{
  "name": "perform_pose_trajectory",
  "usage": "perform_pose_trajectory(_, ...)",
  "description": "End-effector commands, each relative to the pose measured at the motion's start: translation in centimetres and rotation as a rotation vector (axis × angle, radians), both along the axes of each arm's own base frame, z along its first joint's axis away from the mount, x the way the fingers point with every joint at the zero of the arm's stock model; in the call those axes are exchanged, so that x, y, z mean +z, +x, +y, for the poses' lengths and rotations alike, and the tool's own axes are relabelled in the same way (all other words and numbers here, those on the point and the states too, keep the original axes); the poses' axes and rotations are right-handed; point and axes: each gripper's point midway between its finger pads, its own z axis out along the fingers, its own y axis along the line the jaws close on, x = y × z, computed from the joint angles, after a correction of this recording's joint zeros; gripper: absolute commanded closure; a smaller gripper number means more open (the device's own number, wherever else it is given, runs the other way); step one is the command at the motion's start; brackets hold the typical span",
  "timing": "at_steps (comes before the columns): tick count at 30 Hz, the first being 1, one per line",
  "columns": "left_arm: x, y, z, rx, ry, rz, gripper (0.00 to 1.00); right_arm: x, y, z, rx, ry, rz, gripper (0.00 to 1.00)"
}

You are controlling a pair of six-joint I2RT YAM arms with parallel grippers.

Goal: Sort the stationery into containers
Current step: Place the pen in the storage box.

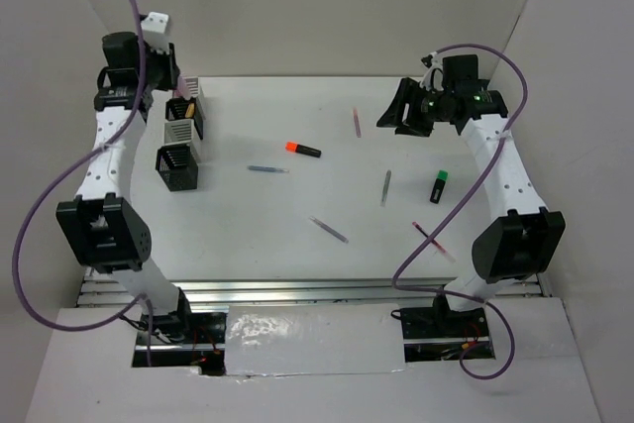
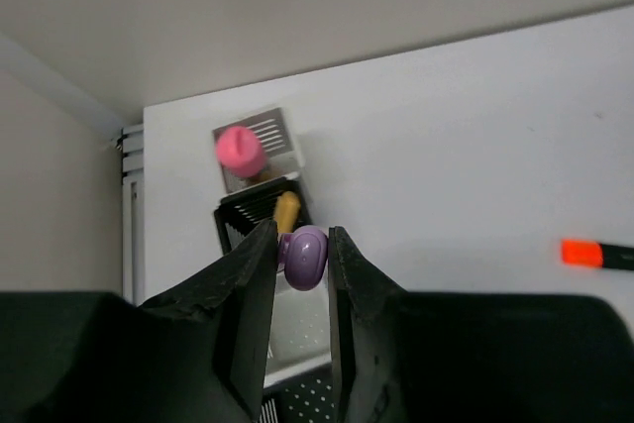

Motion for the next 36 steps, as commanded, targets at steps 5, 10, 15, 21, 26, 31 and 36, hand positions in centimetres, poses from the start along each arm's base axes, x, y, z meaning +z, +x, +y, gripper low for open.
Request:
perform_pose_trajectory(5, -0.3, 3.9, 4.7, 0.025, -0.117, -0.015, 1.00, -0.1, 0.3, 0.7, 0.067, -0.011, -0.042, 0.34)
perform_pose_trajectory(10, -3.4, 5.1, 5.8, 0.032, -0.077, 0.023, 1.00, -0.9, 0.3, 0.7, 0.062, -0.030, -0.033, 0.34)
perform_pose_trajectory(15, -5.2, 5.9, 6.5, 0.059, -0.034, 0.032, 1.00, -1.1, 0.3, 0.8, 0.064, -0.044, -0.034, 0.34)
perform_pose_trajectory(21, -6.8, 7.4, 7.1, 0.069, 0.039, 0.056, 1.00, -1.3, 0.2, 0.8, 0.064, -0.060, -0.031, 0.34)
perform_pose_trajectory(26, -8.2, 7.6, 6.9, 0.081, 0.107, 0.084, 0.97, -1.5, 0.2, 1.0, 0.064, -0.070, -0.029, 0.34)
perform_pose_trajectory(31, -9.6, 7.9, 6.9, 0.103, 0.163, 0.097, 0.83, -1.5, 0.3, 1.1, 0.064, -0.075, -0.029, 0.34)
perform_pose_trajectory(36, -10.8, 8.5, 6.9, 0.110, 0.225, 0.120, 0.81, -1.9, 0.1, 1.2, 0.064, -0.086, -0.024, 0.34)
